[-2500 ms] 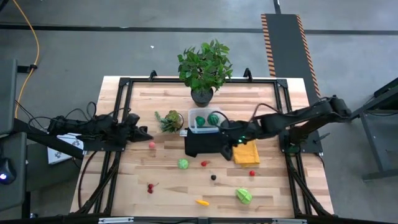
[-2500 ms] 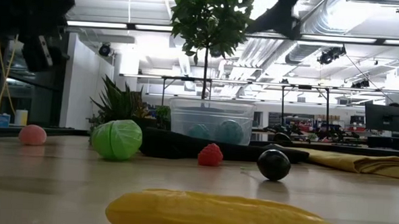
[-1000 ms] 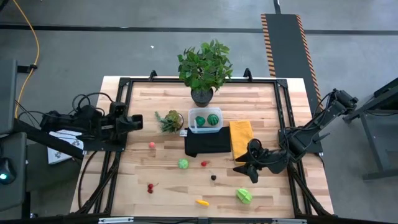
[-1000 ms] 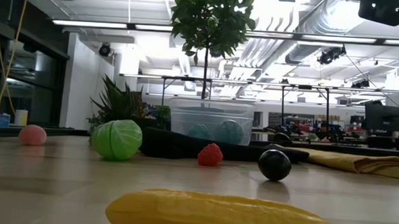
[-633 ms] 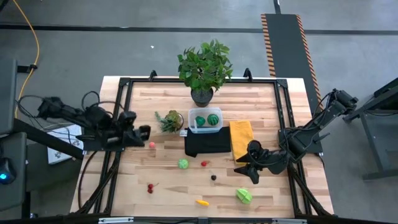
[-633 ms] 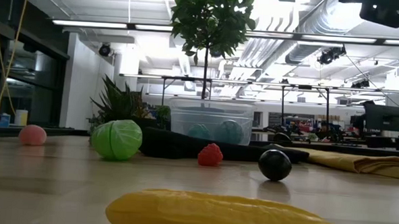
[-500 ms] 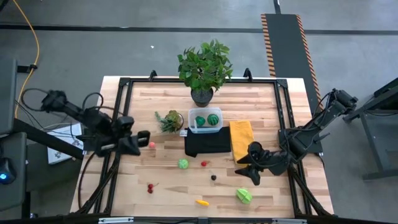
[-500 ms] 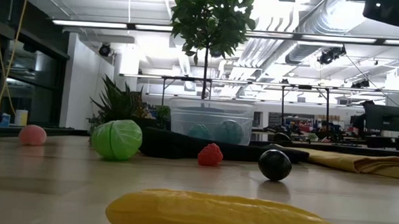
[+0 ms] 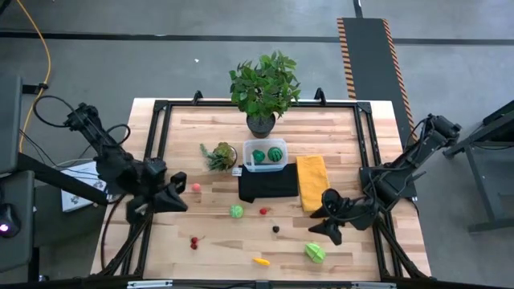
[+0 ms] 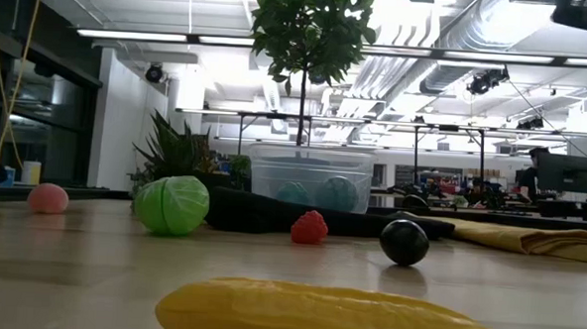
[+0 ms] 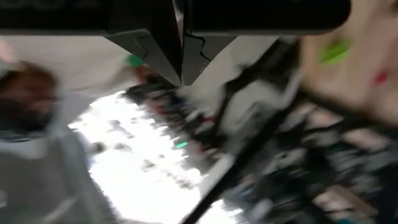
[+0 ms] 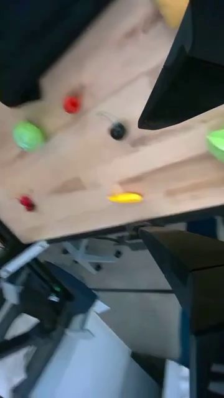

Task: Pick and placing Produce into tupperware
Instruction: Put the starfruit into the transparent bin

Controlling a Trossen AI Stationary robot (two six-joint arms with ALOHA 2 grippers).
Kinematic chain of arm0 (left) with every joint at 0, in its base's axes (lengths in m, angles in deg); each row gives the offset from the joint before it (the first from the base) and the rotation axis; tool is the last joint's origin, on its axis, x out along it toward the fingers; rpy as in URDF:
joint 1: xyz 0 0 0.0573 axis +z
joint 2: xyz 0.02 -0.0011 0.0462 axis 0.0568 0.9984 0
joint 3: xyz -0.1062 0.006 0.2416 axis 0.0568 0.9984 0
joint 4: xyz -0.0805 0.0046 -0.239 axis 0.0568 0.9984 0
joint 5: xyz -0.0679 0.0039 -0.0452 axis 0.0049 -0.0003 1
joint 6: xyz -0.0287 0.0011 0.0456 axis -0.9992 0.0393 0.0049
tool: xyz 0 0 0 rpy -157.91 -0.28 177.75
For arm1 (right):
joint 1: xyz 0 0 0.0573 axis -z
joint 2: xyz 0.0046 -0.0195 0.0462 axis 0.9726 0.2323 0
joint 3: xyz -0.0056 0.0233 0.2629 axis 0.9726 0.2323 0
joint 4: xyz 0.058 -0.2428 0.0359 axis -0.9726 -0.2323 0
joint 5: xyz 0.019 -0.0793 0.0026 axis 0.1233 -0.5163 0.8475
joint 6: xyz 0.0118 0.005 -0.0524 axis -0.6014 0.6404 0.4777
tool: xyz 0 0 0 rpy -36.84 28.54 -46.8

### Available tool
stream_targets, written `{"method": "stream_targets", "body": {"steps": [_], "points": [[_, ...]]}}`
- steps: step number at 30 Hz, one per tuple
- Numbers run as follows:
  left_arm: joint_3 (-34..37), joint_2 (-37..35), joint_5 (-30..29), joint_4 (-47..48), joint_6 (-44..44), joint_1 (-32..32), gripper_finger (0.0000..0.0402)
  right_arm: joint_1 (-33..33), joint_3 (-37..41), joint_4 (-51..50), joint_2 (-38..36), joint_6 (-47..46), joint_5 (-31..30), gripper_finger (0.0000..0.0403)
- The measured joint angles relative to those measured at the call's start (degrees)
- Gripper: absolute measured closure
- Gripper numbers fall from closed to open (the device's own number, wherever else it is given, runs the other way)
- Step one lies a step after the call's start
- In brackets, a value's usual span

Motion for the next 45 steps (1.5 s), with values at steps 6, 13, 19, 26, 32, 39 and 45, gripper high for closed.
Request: {"method": "stream_targets", "body": {"steps": [6, 13, 19, 26, 32, 39, 45], "points": [[-1.2, 0.3, -1.9, 8.9, -6.5, 0.0, 0.0401, -2.0, 0.0, -6.3, 0.0, -8.0, 6.4, 0.0142], [-1.2, 0.7, 0.0, 9.3, -9.5, 0.0, 0.0401, -2.4, 0.0, -7.4, 0.0, -16.0, 14.9, 0.0142], [-1.2, 1.0, 0.1, 9.6, -9.5, 0.0, 0.0401, -2.4, -4.7, -15.1, 1.5, -18.1, 17.5, 0.0151], [-1.2, 1.5, 0.6, 9.6, -9.7, 0.0, 0.0401, -2.4, -13.9, -26.6, 7.8, -17.8, 17.5, 0.0175], [-1.2, 1.8, 1.5, 9.7, -9.7, 0.0, 0.0401, -2.4, -23.3, -37.7, 16.2, -17.3, 17.7, 0.0175], [-1.2, 1.8, 2.1, 11.4, -9.7, 0.0, 0.0401, -1.6, -32.5, -45.9, 25.3, -15.9, 17.7, 0.0175], [-1.2, 1.8, 3.9, 11.3, -10.1, 0.0, 0.0401, -0.5, -35.9, -45.2, 28.4, -21.2, 17.7, 0.0175]]}}
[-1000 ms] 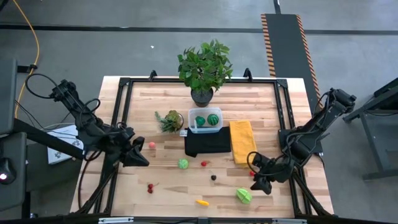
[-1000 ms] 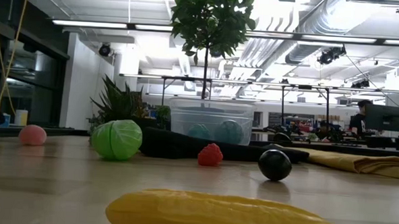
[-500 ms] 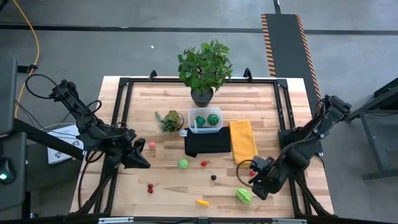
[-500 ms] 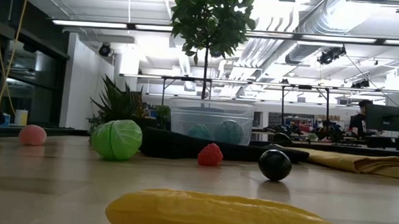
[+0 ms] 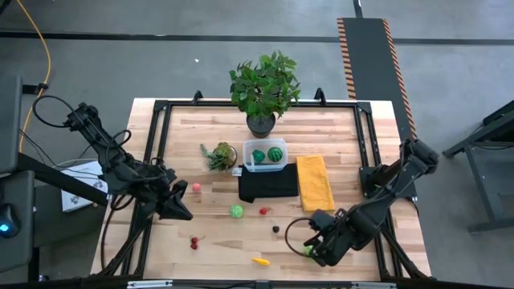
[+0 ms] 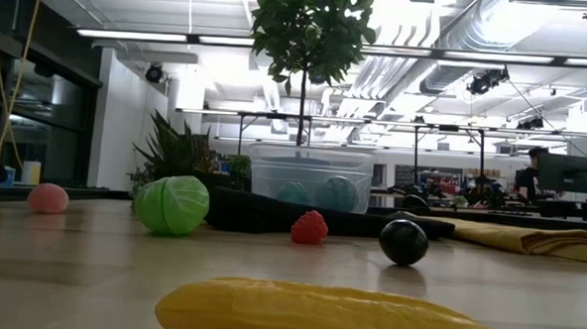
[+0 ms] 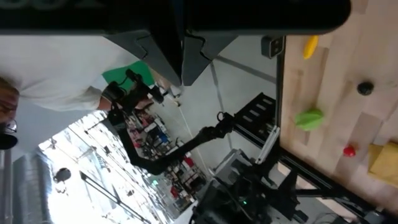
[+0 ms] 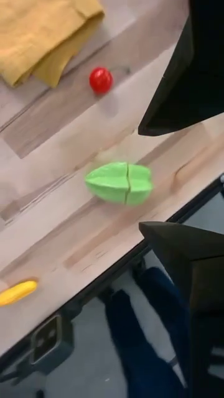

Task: Pick and placing Produce into tupperware
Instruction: Put the starfruit into the transparent bin

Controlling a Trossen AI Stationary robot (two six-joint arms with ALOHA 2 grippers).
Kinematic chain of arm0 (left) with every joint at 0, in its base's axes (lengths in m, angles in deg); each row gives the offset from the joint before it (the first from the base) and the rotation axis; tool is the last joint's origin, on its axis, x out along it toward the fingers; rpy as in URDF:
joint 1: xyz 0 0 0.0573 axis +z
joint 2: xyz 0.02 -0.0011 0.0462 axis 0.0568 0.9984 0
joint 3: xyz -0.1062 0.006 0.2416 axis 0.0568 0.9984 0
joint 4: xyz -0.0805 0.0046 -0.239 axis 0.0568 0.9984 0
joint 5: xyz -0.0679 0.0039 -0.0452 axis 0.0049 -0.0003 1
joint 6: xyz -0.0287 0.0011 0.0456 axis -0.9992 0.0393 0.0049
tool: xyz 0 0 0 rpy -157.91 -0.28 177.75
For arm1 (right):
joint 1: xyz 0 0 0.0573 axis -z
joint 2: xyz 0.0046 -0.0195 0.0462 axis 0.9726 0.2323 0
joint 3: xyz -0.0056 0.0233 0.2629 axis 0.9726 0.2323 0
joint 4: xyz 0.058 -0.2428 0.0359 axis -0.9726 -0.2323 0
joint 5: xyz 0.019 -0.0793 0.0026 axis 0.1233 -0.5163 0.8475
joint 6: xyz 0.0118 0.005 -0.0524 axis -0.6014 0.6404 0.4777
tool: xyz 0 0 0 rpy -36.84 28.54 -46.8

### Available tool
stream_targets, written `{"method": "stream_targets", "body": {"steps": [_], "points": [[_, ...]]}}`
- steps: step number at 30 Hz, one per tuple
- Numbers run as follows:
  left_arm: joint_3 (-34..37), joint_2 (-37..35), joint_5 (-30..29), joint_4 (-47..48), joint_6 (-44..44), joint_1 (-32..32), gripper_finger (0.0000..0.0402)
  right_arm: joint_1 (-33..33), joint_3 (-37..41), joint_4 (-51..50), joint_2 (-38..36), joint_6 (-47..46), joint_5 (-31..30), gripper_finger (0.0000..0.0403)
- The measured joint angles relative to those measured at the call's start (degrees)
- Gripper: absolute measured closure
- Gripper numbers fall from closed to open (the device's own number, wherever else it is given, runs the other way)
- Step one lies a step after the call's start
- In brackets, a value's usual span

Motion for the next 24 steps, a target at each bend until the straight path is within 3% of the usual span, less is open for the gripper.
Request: {"method": "stream_targets", "body": {"steps": [13, 24], "points": [[0.0, 0.0, 5.7, 0.0, -2.6, 0.0, 0.0401, 0.0, 0.0, 2.0, 6.0, -1.5, 5.3, 0.017], [0.0, 0.0, 9.0, 0.8, -3.3, 0.0, 0.0401, -0.2, 0.1, 5.1, 10.8, -1.0, 8.4, 0.0082]]}}
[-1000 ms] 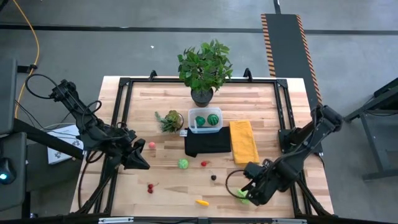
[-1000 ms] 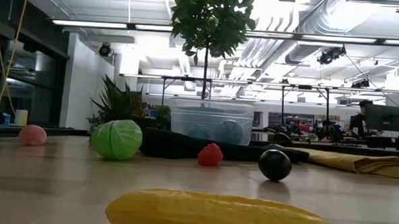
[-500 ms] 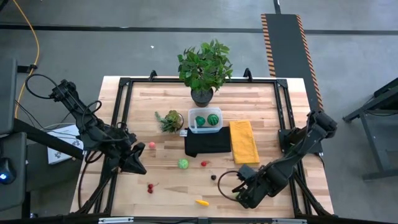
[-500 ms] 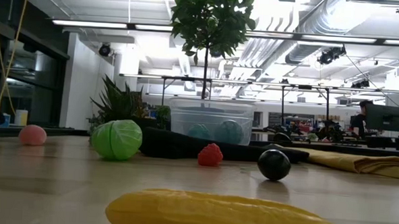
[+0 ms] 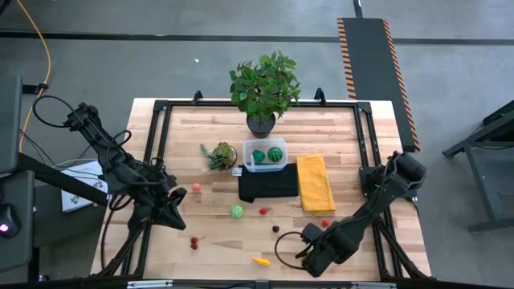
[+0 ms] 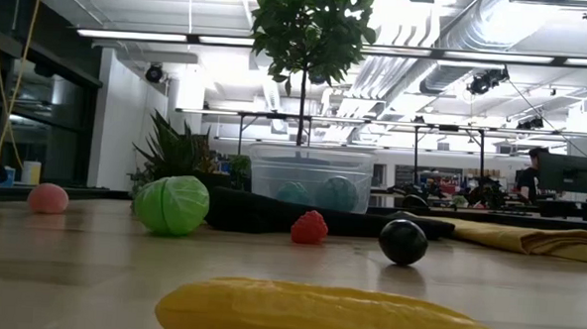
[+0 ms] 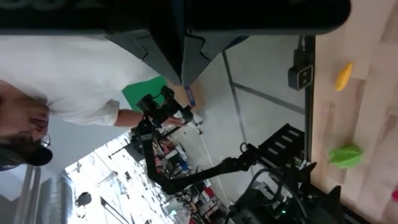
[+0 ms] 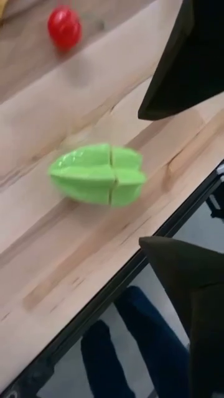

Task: Pick and placing Produce into tupperware
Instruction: Put the starfruit into the transparent bin

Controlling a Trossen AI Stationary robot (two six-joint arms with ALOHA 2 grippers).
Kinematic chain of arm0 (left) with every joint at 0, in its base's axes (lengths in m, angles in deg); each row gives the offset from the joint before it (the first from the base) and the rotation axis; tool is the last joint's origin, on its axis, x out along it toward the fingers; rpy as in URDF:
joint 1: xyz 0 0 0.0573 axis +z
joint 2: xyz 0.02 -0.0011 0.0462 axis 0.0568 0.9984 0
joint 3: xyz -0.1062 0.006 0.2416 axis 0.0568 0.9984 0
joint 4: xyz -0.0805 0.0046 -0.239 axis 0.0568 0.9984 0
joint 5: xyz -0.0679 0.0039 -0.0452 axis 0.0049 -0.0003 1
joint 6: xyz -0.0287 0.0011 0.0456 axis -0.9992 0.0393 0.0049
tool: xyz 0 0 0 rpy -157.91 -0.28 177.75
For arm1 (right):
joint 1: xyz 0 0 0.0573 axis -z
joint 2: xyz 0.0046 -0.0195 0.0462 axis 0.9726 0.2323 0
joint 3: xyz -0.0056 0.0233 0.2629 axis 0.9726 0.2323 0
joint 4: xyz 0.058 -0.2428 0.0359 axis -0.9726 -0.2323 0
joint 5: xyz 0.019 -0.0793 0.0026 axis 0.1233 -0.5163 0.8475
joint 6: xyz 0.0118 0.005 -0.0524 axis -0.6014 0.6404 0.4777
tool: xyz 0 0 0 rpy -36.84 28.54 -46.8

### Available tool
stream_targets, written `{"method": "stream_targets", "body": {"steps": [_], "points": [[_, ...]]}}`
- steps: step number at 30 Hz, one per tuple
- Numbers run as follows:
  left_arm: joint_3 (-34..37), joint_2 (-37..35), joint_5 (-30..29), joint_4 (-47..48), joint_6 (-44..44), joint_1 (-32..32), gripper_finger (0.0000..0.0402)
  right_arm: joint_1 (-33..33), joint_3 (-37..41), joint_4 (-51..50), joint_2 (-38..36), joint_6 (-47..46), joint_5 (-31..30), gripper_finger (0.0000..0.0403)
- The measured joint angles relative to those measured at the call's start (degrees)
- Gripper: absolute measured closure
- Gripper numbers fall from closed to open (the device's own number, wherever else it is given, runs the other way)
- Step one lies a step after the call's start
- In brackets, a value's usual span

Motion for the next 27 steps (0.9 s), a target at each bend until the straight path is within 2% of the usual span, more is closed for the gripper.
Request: {"method": "stream_targets", "body": {"steps": [7, 27], "points": [[0.0, 0.0, 1.0, 2.0, -0.8, 0.0, 0.0401, 0.1, 0.0, 2.6, 2.9, 0.0, 0.1, 0.0059], [0.0, 0.0, 1.0, 2.1, -0.8, 0.0, 0.0401, 0.5, 0.0, 1.7, 8.7, -0.3, 1.1, 0.0058]]}}
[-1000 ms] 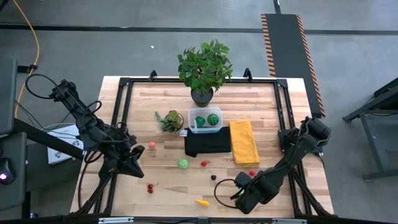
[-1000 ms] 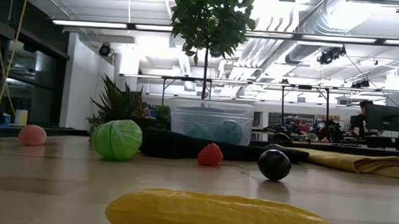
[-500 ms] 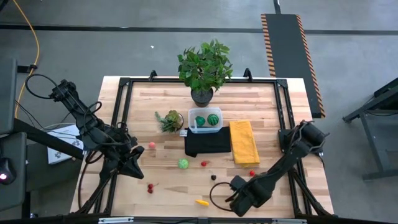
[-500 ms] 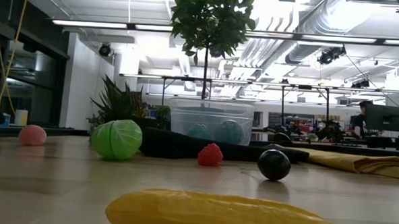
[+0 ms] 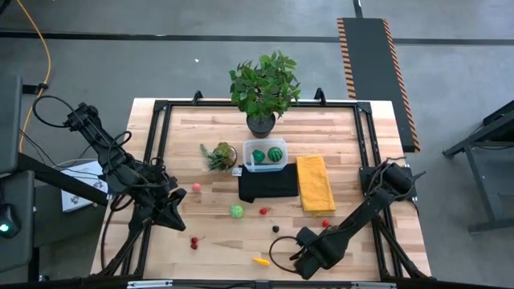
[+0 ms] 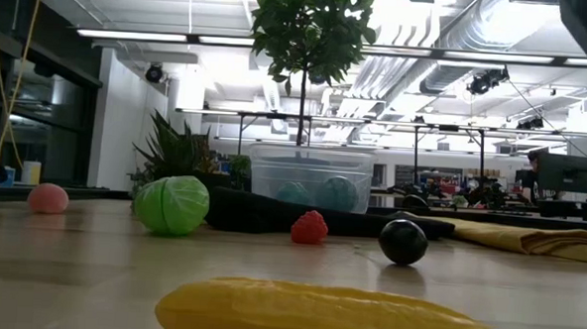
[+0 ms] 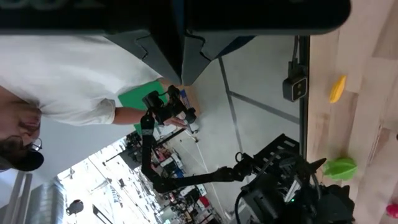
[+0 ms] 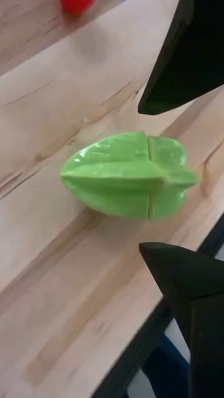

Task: Pick and placing Produce into tupperware
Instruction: Put the starfruit into the transparent bin

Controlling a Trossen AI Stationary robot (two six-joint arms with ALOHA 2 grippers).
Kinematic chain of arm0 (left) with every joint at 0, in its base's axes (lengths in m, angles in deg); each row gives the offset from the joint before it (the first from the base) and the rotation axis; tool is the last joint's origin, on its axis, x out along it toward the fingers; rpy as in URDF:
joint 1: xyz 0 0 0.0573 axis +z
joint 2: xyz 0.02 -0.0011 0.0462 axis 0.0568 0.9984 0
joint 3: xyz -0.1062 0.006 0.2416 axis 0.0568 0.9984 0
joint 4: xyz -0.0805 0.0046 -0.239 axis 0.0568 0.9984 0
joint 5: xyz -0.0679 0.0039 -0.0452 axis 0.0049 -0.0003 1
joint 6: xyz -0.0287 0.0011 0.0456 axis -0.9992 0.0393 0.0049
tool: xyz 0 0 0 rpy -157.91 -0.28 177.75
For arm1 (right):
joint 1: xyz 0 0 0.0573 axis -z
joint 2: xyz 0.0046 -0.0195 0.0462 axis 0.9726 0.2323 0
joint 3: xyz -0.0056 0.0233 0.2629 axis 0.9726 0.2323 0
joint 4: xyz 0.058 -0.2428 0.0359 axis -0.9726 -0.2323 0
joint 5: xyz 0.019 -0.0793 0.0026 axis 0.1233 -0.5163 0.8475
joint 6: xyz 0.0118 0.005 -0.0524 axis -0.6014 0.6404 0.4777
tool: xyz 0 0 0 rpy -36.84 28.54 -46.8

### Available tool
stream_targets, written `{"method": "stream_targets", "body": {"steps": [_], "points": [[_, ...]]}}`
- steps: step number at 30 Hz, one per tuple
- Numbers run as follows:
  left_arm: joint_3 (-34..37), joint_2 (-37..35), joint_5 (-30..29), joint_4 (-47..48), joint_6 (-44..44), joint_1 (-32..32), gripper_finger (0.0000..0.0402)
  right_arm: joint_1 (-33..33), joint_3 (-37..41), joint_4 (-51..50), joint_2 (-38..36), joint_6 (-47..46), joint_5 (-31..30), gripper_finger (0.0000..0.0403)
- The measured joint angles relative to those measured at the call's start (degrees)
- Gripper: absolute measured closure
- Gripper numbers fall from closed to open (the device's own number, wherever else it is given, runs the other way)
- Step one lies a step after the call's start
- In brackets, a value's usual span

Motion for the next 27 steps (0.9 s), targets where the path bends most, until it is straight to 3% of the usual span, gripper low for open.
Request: {"method": "stream_targets", "body": {"steps": [27], "points": [[0.0, 0.0, 0.0, 0.0, -0.1, 0.0, 0.0401, 1.0, 0.0, 0.8, 2.6, 2.4, -0.3, 0.0059]]}}
